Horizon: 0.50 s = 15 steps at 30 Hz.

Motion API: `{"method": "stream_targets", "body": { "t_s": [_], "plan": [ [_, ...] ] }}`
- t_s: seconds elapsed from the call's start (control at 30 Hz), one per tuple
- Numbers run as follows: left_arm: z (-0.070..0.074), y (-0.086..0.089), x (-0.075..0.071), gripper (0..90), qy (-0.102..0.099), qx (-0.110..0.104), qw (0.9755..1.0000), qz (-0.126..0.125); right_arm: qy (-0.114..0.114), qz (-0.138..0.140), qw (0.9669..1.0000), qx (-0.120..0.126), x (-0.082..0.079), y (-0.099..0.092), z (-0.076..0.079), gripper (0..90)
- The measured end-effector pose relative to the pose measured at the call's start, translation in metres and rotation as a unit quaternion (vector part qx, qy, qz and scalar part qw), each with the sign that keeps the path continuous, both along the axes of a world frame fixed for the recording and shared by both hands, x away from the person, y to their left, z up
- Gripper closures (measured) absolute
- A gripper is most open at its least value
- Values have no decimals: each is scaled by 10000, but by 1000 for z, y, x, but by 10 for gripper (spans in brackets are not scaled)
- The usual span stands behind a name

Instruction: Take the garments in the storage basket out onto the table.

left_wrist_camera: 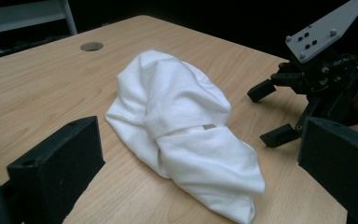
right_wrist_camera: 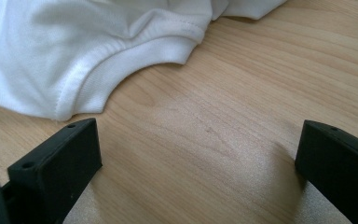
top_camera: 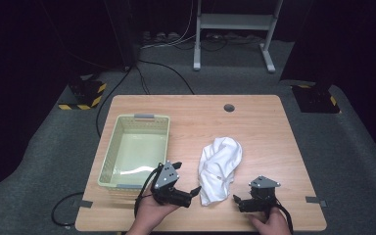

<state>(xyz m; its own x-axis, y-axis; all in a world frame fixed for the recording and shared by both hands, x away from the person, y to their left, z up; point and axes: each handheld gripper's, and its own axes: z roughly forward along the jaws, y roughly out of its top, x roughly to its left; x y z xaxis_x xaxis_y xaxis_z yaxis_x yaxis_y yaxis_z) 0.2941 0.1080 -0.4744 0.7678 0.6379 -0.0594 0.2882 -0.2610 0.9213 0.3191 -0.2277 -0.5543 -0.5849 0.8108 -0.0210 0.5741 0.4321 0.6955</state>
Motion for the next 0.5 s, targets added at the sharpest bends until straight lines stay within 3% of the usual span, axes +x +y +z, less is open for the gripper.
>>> {"method": "stream_targets", "body": {
  "t_s": [0.27,0.4,0.5],
  "plan": [
    [-14,4,-16,5,45,56,9999,-82,1,0,10000,0,0,0,0,0],
    [-23,-1,-22,4,94,162,9996,-200,1,0,10000,0,0,0,0,0],
    [-35,-7,-24,4,127,356,9988,-311,1,-1,10000,-1,0,0,0,0]
  ]
}}
